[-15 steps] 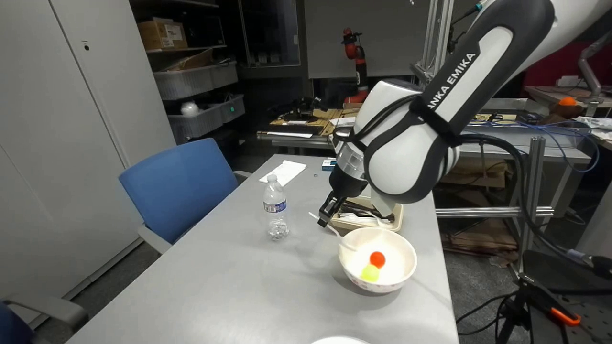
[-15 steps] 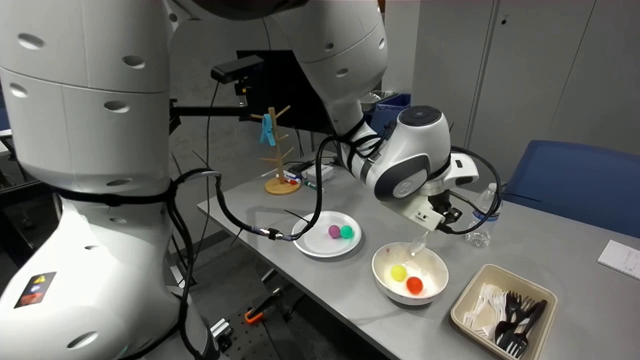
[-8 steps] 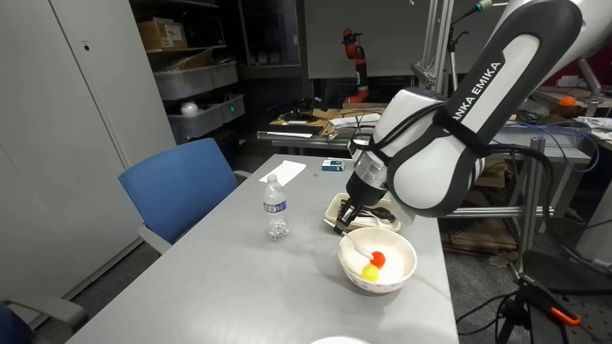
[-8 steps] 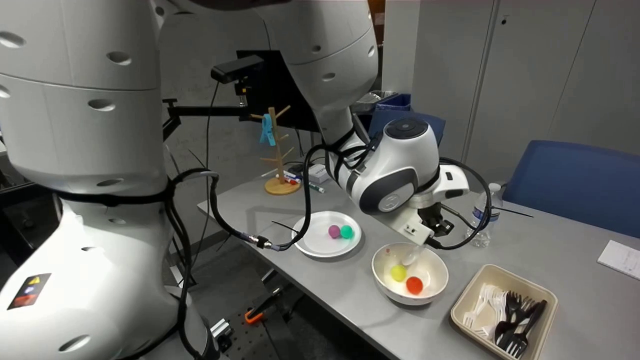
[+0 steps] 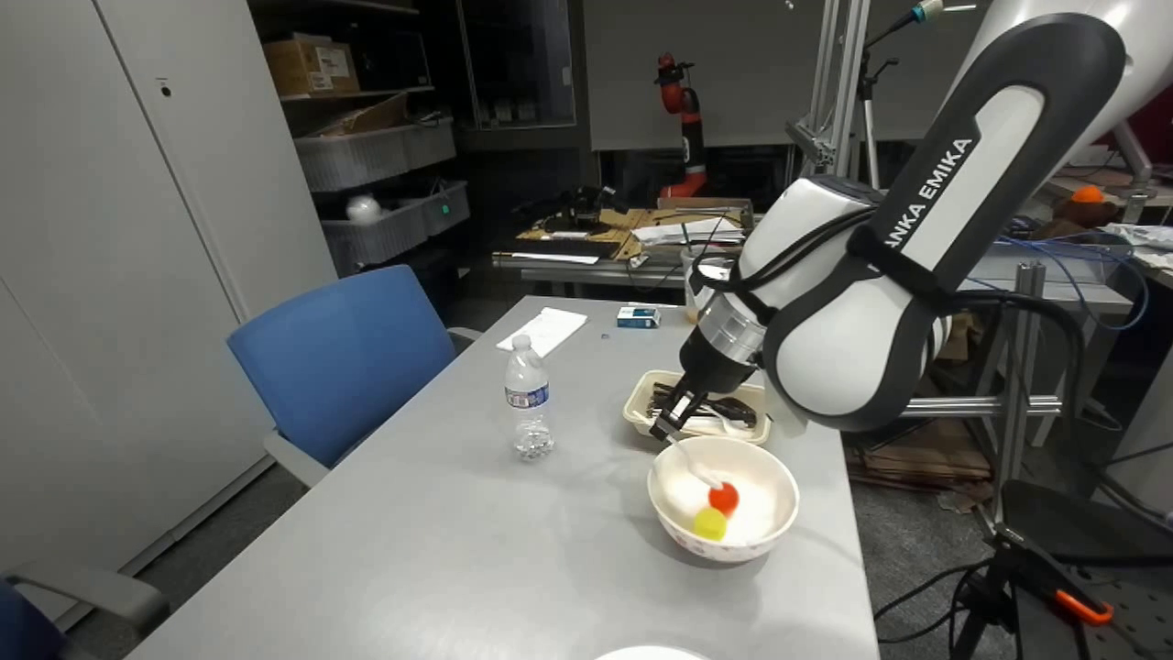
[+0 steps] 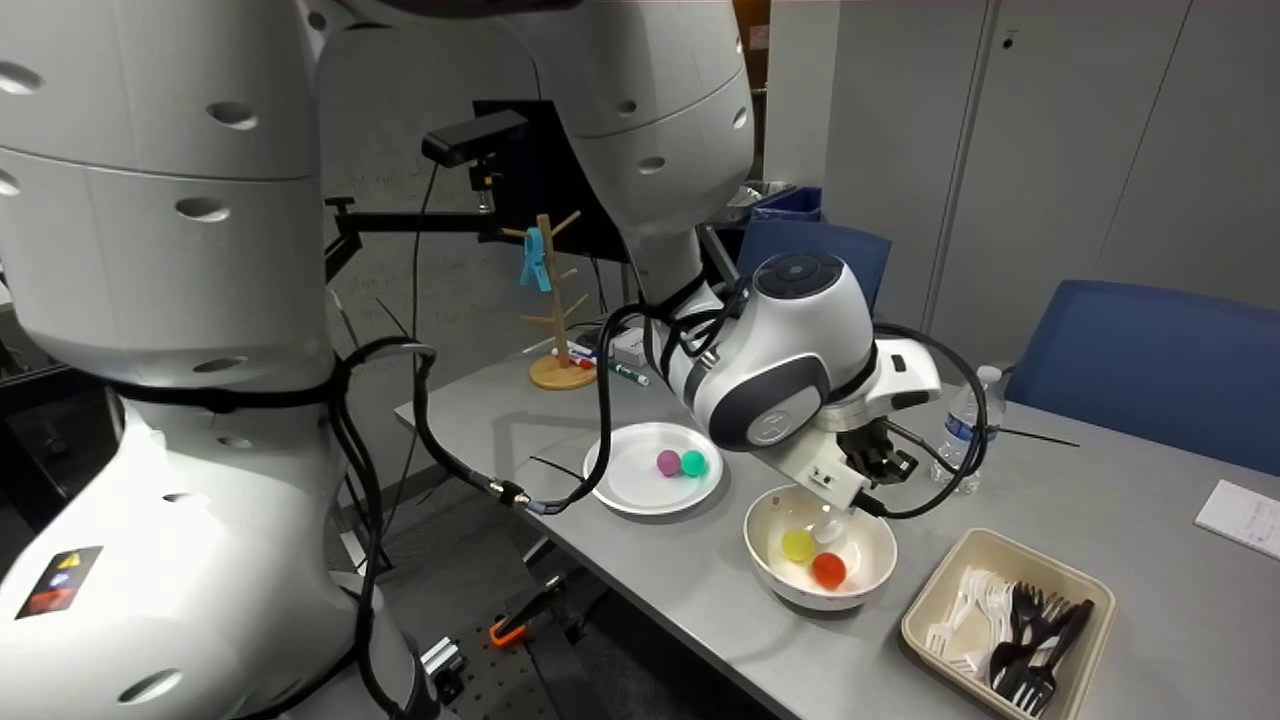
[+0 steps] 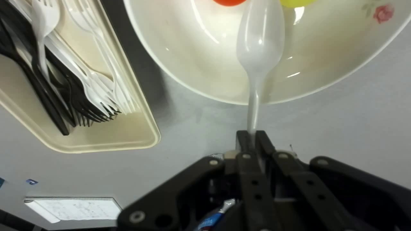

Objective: Put the yellow and orange balls in the bowl then put a spoon

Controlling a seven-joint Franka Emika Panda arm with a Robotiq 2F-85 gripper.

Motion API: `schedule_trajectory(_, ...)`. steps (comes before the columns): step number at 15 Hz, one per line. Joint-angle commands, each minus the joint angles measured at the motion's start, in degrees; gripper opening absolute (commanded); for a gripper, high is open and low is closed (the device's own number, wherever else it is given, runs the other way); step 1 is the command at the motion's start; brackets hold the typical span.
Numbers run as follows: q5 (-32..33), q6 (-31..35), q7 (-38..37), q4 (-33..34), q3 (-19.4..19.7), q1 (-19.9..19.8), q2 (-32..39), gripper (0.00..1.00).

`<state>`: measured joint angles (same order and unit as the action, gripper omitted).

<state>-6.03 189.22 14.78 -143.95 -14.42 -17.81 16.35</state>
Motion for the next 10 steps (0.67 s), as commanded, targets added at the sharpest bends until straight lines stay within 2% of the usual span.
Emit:
schedule_trajectory(1,0.42,1.89,0.82,-1.28,0.57,0.61,-0.64,0.02)
schedule_trajectory(3,0.4,1.51,0.82,-1.18,0.62,0.76,-0.53,0.02)
schedule_trajectory(4,0.41,1.24,0.89,-1.09,0.76,0.93,-0.48,0.33)
schedule_trajectory(5,0.41,1.15,0.91,-1.06,0.81,1.01,-0.46,0.34)
schedule_trajectory(10,0.43,0.84,1.07,-0.89,0.95,1.28,-0.46,0.7)
